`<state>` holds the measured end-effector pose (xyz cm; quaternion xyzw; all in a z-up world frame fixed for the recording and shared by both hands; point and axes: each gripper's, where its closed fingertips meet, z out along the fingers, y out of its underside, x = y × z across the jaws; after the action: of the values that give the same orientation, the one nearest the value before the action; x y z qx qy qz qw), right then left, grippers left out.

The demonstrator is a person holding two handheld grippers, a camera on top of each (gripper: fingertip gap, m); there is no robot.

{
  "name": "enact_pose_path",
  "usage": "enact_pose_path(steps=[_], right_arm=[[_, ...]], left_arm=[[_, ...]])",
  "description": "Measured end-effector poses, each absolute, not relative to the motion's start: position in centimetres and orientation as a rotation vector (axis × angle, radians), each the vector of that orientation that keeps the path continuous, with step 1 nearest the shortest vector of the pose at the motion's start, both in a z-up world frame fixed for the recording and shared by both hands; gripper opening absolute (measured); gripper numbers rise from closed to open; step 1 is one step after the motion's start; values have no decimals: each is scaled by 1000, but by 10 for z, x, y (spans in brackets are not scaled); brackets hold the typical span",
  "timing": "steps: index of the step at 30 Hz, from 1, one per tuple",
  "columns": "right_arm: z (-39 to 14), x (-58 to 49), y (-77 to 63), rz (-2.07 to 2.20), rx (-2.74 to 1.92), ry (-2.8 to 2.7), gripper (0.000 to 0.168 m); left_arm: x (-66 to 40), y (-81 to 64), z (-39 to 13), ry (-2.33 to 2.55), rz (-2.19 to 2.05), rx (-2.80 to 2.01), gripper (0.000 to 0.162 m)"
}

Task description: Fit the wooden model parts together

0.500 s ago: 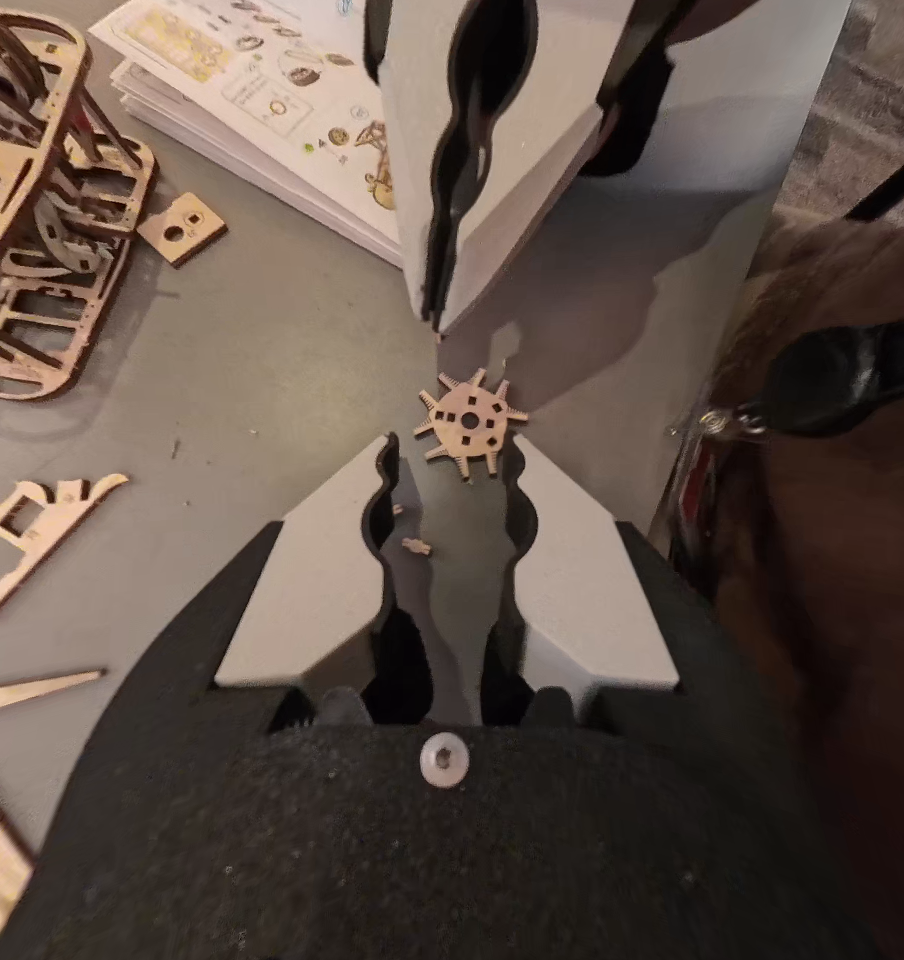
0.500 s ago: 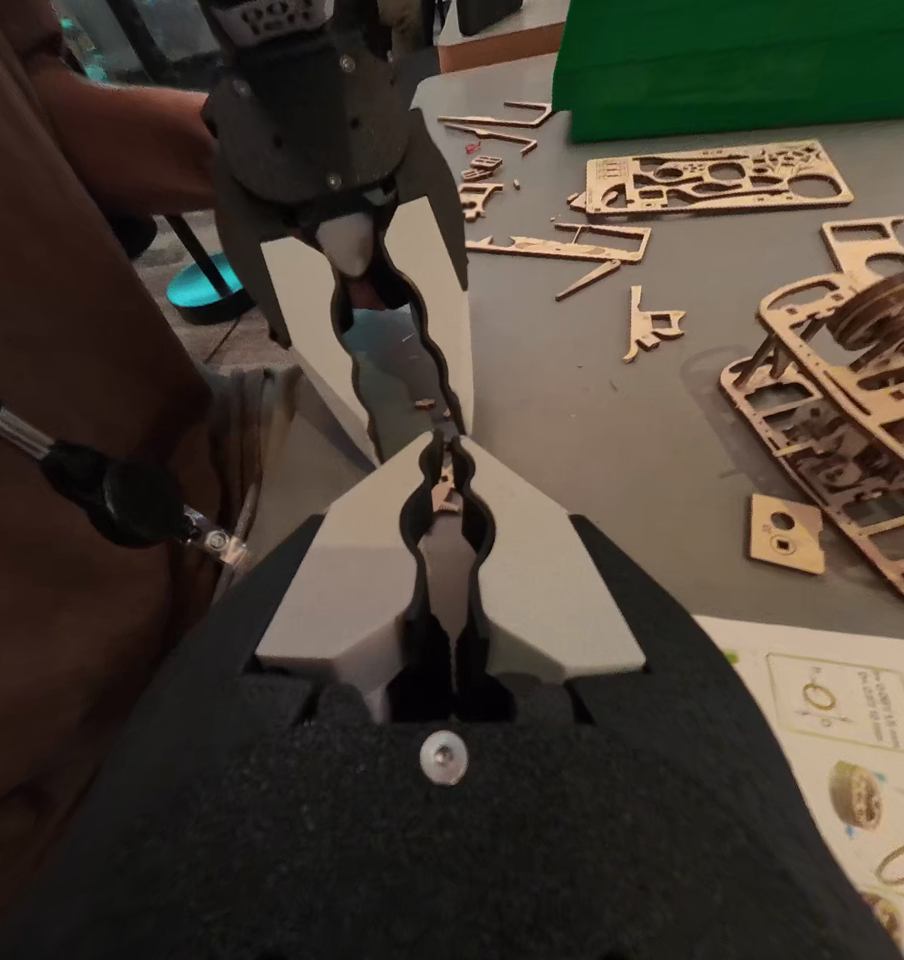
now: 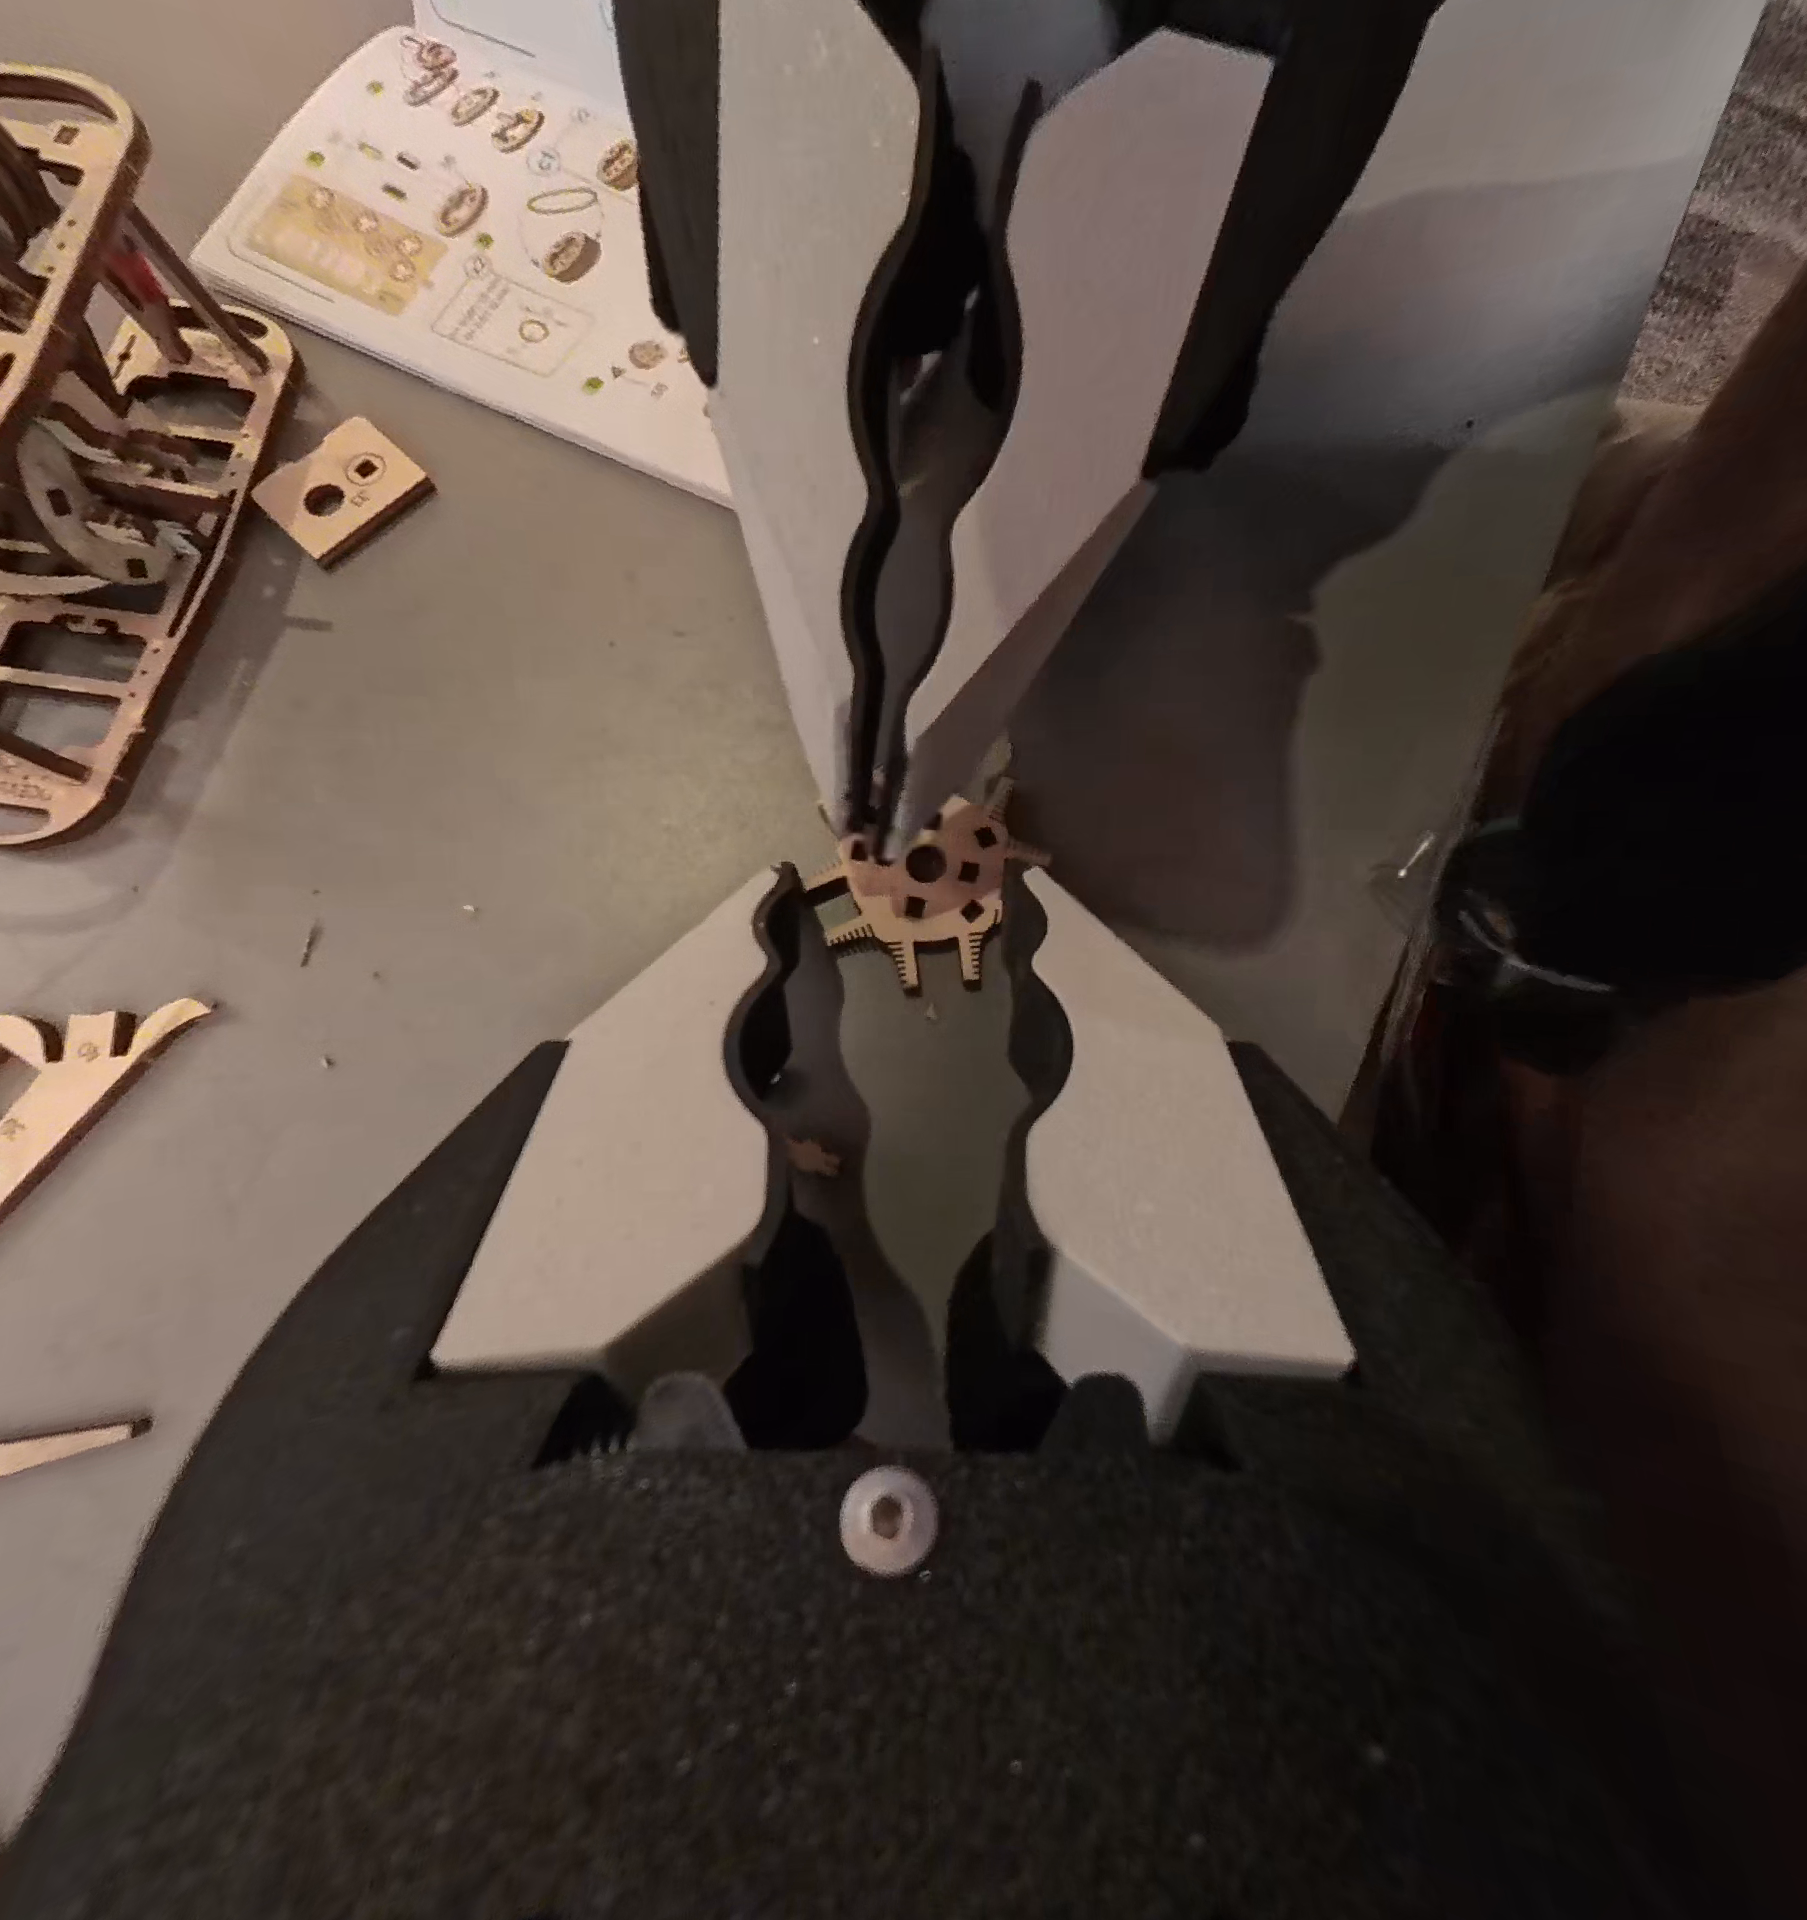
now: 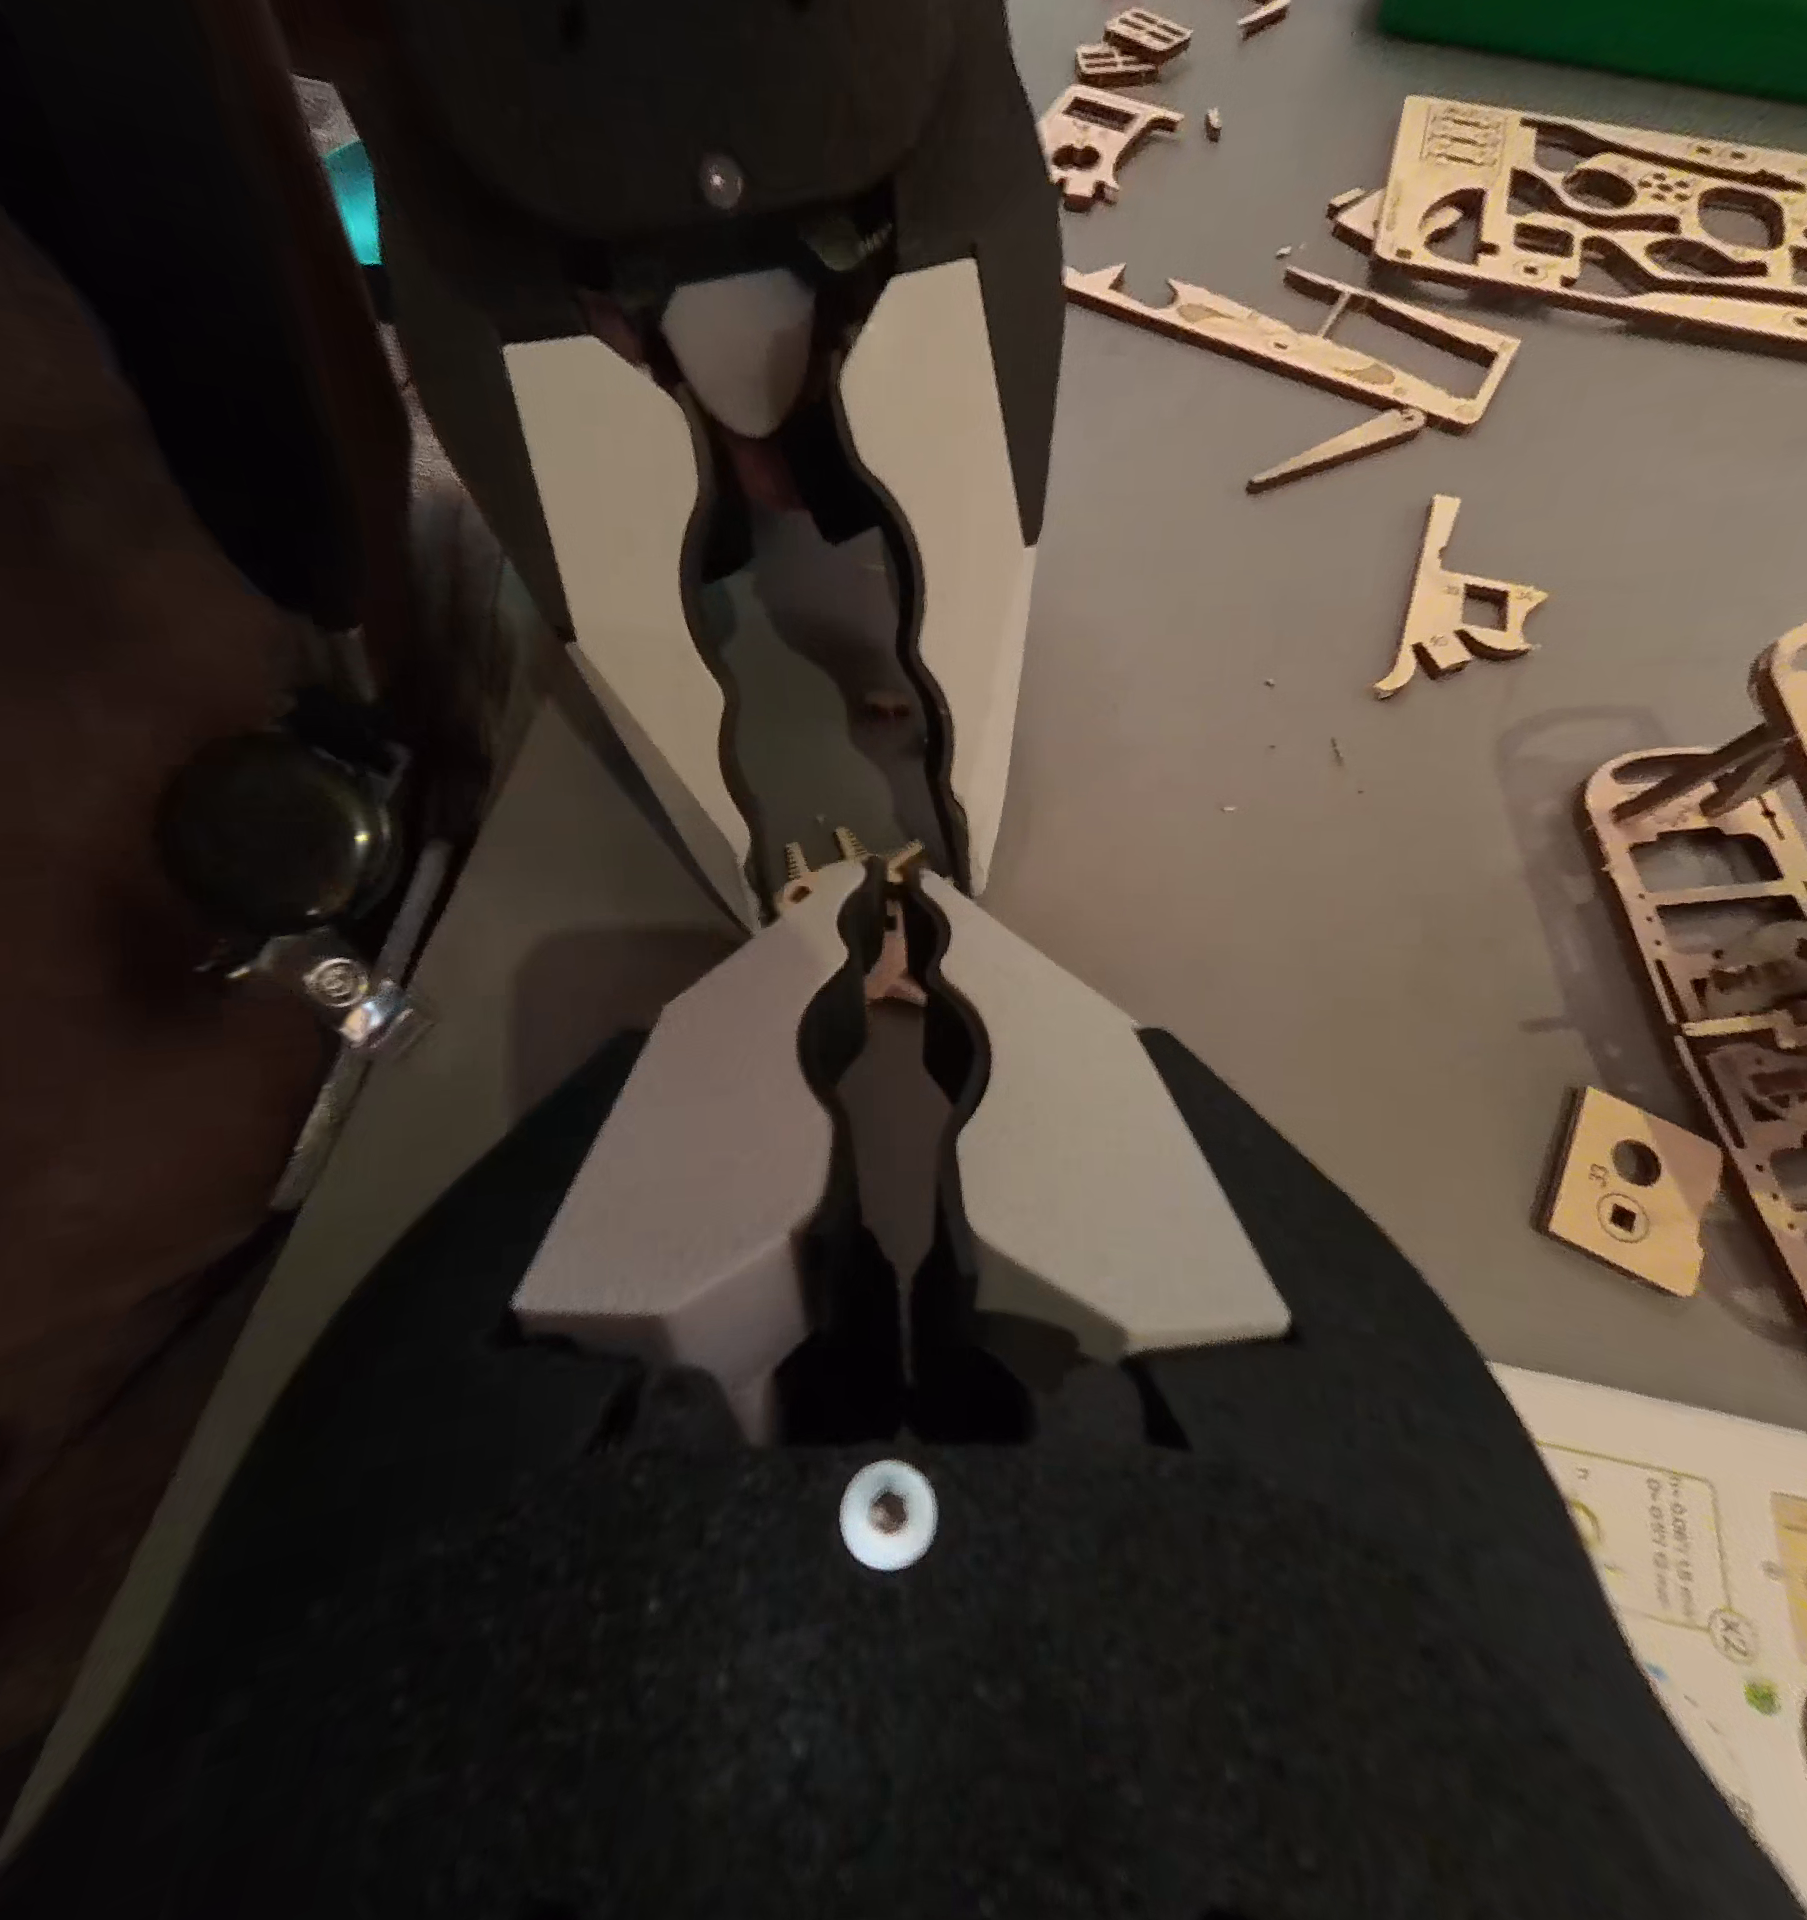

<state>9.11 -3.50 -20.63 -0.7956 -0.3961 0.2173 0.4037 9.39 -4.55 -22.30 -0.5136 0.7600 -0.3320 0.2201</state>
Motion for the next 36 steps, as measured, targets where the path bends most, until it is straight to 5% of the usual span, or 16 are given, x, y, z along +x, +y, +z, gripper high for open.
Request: enact_pose_path(steps=[36], right_arm=[[-215, 92, -32, 412, -2091, -1316, 2]], left_arm=[[94, -45, -223, 2092, -932, -1425, 37]])
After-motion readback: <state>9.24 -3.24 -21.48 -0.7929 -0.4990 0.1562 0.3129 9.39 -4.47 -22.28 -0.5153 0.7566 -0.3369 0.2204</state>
